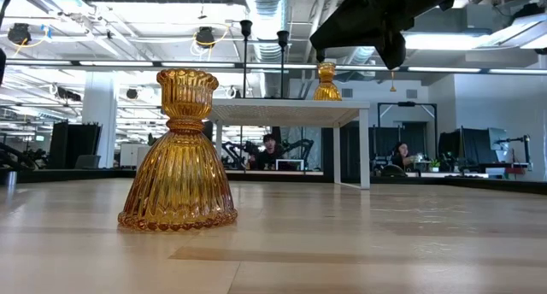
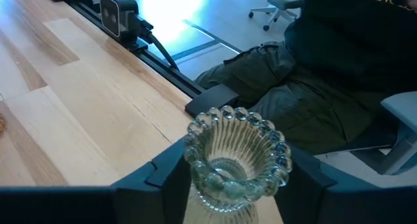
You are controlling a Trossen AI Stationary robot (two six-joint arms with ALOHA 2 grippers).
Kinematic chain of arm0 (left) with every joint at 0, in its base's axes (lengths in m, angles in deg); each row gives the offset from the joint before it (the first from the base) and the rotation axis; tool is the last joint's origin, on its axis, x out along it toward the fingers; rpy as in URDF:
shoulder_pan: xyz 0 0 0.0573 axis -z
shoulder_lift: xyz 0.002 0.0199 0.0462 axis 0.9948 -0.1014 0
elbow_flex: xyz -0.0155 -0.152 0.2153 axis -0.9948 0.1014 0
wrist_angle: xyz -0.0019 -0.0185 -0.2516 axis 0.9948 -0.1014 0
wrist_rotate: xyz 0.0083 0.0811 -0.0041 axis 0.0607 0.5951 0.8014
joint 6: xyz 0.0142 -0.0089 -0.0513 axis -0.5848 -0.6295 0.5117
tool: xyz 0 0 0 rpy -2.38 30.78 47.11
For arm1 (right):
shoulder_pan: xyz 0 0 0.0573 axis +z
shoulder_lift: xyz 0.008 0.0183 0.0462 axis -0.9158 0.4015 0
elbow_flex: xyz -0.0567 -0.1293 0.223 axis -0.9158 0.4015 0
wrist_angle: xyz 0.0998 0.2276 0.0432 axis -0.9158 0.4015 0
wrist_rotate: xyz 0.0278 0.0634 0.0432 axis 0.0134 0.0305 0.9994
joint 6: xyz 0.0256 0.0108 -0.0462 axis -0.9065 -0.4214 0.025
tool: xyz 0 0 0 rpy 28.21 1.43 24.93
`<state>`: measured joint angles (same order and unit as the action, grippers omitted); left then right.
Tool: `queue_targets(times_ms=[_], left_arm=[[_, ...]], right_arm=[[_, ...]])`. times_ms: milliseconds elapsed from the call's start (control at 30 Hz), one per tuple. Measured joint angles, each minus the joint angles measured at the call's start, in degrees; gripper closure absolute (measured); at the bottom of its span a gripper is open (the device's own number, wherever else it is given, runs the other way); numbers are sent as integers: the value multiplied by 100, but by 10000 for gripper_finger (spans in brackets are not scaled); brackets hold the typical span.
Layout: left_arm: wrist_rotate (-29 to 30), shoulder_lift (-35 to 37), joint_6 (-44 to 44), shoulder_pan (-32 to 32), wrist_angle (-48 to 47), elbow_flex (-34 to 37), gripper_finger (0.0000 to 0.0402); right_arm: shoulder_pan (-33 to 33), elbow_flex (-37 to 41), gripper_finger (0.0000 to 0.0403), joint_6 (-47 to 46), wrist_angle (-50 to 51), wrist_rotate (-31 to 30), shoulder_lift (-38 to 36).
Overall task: Pick & Place candle stick holders
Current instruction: Put the green glass candle holder on the shelf aligned with the other yellow glass candle holder
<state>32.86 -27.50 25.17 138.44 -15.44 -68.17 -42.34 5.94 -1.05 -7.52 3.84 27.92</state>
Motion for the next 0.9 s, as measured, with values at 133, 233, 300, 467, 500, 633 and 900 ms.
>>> queue_targets(times_ms=[133,233,300,467,500,633,900], left_arm=[[22,2,-18,-2,6,0,249],[19,4,-10,-1,8,0,261],[20,4,12,-2,9,0,263],[153,4,295,-2,37,0,256],[165,4,307,-2,38,0,256],[173,58,312,-2,19,0,265],[195,962,312,-2,-321,0,262]], right_arm=[[0,0,403,0,0,-2,0],[0,2,403,2,2,0,0],[0,0,403,2,2,0,0],[0,2,403,2,7,2,0],[0,2,403,2,9,2,0],[0,2,403,2,36,4,0],[0,2,403,2,50,7,0]])
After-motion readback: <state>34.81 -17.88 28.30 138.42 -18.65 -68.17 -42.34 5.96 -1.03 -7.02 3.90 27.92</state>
